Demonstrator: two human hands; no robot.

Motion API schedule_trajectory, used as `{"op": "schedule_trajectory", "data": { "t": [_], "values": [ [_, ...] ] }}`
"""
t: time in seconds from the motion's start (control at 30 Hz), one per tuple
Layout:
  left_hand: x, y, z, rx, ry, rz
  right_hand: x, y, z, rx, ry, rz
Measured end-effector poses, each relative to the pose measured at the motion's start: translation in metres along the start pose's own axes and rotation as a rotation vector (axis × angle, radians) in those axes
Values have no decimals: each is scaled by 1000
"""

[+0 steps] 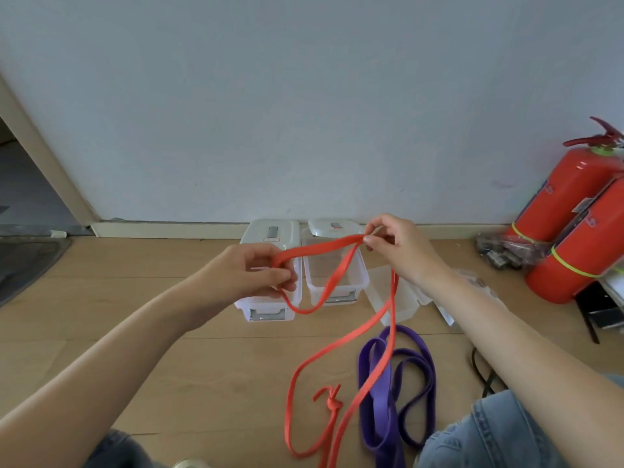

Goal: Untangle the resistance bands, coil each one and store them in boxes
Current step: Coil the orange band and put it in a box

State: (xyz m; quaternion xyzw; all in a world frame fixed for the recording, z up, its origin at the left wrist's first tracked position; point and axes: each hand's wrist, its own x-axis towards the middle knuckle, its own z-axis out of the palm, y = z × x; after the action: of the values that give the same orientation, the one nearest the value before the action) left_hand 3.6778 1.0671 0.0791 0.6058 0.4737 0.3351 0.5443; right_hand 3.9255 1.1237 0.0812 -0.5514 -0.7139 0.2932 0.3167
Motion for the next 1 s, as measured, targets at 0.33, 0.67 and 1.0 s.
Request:
{"op": "schedule_trajectory", "data": {
  "t": [0.33,0.67,1.0],
  "values": [
    [7,-12,0,521,553,-82,-2,-1,-1,-19,39,-3],
    [8,-7,19,524,45,-16,-19,-38,-1,5,-240,-233],
    [4,-7,23,103,28,-54,-5,-29,-27,484,139,-98]
  ]
}}
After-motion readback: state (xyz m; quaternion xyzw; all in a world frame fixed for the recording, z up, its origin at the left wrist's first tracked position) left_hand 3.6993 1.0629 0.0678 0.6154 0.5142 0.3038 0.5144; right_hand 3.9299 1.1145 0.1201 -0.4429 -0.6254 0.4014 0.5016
